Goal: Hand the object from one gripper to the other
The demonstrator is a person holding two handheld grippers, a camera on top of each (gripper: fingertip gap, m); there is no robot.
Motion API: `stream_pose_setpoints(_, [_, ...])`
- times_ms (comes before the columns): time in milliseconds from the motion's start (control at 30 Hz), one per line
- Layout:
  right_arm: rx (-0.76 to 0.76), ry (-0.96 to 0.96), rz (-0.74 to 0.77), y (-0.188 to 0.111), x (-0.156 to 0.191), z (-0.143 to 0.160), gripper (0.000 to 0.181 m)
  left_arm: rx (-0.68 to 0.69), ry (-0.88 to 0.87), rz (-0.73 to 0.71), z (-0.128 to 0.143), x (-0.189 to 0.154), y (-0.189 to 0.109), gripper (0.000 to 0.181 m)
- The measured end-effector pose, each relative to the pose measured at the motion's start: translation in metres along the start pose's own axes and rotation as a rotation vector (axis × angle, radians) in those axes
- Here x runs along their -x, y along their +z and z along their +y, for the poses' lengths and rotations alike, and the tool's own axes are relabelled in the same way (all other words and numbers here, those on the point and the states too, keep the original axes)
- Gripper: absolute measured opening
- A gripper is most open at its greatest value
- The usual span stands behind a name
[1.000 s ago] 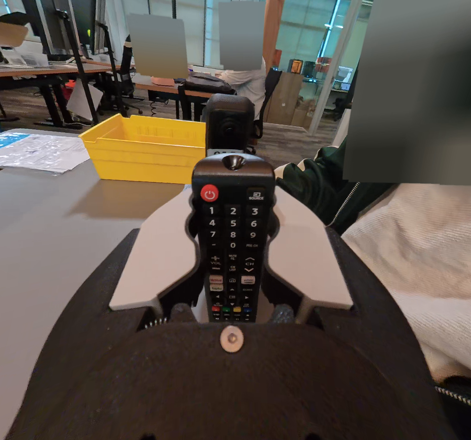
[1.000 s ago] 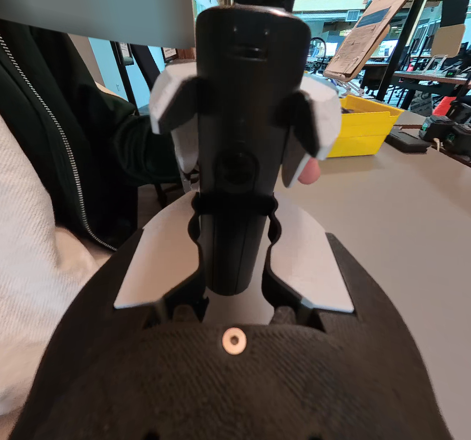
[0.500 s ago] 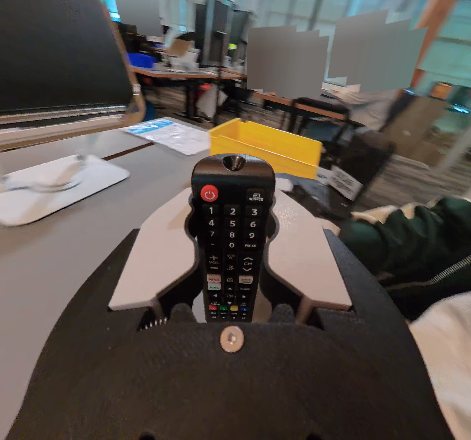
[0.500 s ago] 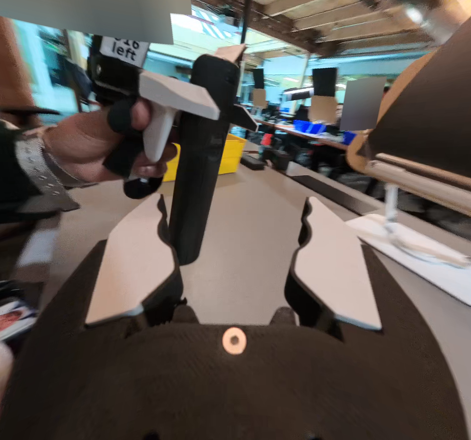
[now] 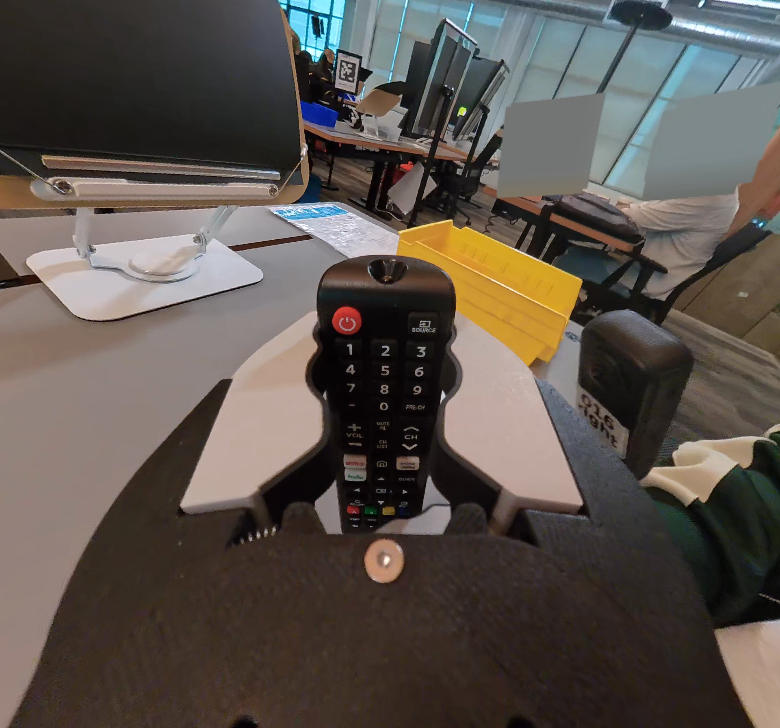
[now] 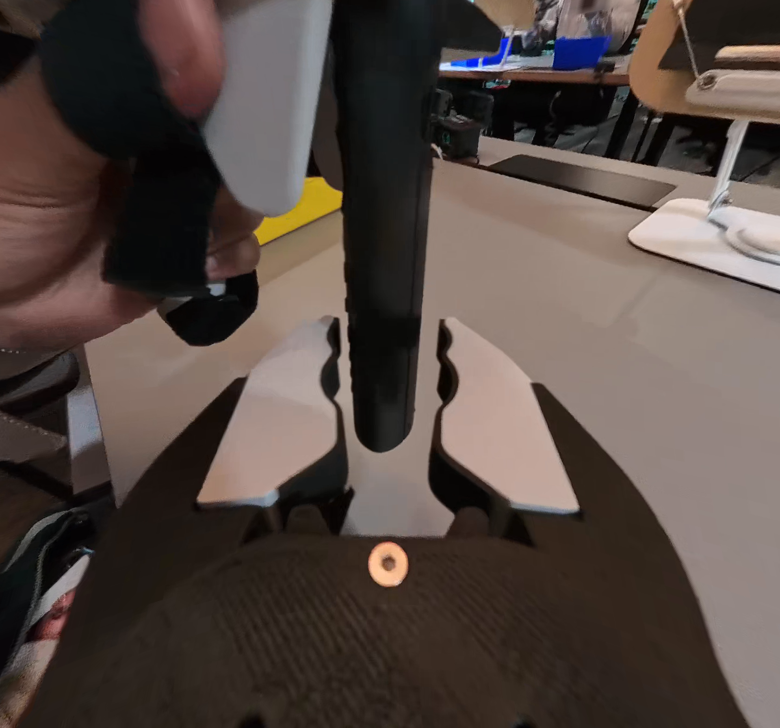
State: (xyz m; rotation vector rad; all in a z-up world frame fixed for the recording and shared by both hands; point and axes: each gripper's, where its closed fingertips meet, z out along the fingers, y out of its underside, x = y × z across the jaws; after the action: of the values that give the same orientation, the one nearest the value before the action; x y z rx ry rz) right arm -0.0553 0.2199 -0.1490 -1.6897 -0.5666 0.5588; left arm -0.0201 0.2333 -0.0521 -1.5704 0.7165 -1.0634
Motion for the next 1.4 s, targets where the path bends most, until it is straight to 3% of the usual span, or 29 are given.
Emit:
stream_pose_setpoints(67, [0.011,-0.006,-0.011,0.000,-0.002,0.002,0.032,-0.007,-0.013,-0.005,0.000,-0.001,0.000,0.052])
stream_pose_setpoints(267, [0.023,-0.040,-0.036,-0.002,-0.004,-0.001,0.026,-0.022,-0.004,0.035,-0.005,-0.009,0.001,0.052])
stream_pose_setpoints(333, [0.001,0.001,-0.054,-0.005,-0.008,-0.006,0.025,-0.018,-0.024,0.087,-0.007,-0.016,0.002,0.068])
stream_pose_setpoints(400, [-0.026,0.010,-0.067,-0.009,-0.013,-0.014,0.025,-0.017,-0.027,0.135,-0.009,-0.021,0.002,0.070])
stream_pose_setpoints(500, [-0.102,-0.012,-0.135,-0.020,-0.012,-0.031,0.025,-0.038,0.010,0.163,-0.014,-0.023,0.000,0.078])
stream_pose_setpoints(600, [-0.189,0.022,-0.356,-0.035,0.005,-0.047,0.025,-0.078,0.034,0.289,-0.024,-0.036,-0.007,0.080])
stream_pose_setpoints(667, [-0.197,0.064,-0.549,-0.048,0.019,-0.050,0.025,-0.082,0.051,0.433,-0.030,-0.053,-0.015,0.075])
stream_pose_setpoints(767, [-0.186,0.113,-0.694,-0.059,0.026,-0.051,0.026,0.010,0.046,0.611,-0.027,-0.073,-0.028,0.065])
stream_pose_setpoints(833, [-0.171,0.116,-0.719,-0.061,0.026,-0.049,0.026,0.051,0.089,0.600,-0.023,-0.071,-0.029,0.057])
stream_pose_setpoints(933, [-0.154,0.102,-0.754,-0.063,0.032,-0.048,0.026,0.151,0.155,0.567,-0.004,-0.069,-0.023,0.059])
stream_pose_setpoints(1000, [-0.142,0.086,-0.764,-0.064,0.037,-0.047,0.025,0.142,0.177,0.556,0.002,-0.069,-0.018,0.056])
stream_pose_setpoints(1133, [-0.120,0.060,-0.764,-0.064,0.043,-0.044,0.026,0.094,0.144,0.645,0.008,-0.080,-0.018,0.026])
stream_pose_setpoints(1300, [-0.151,0.048,-0.725,-0.061,0.037,-0.043,0.026,0.085,0.139,0.632,0.008,-0.078,-0.017,0.025])
stream_pose_setpoints(1333, [-0.162,0.051,-0.716,-0.061,0.035,-0.043,0.028,0.088,0.147,0.620,0.009,-0.077,-0.016,0.025])
stream_pose_setpoints(1400, [-0.188,0.072,-0.692,-0.059,0.027,-0.045,0.053,0.100,0.174,0.578,0.013,-0.070,-0.013,0.024])
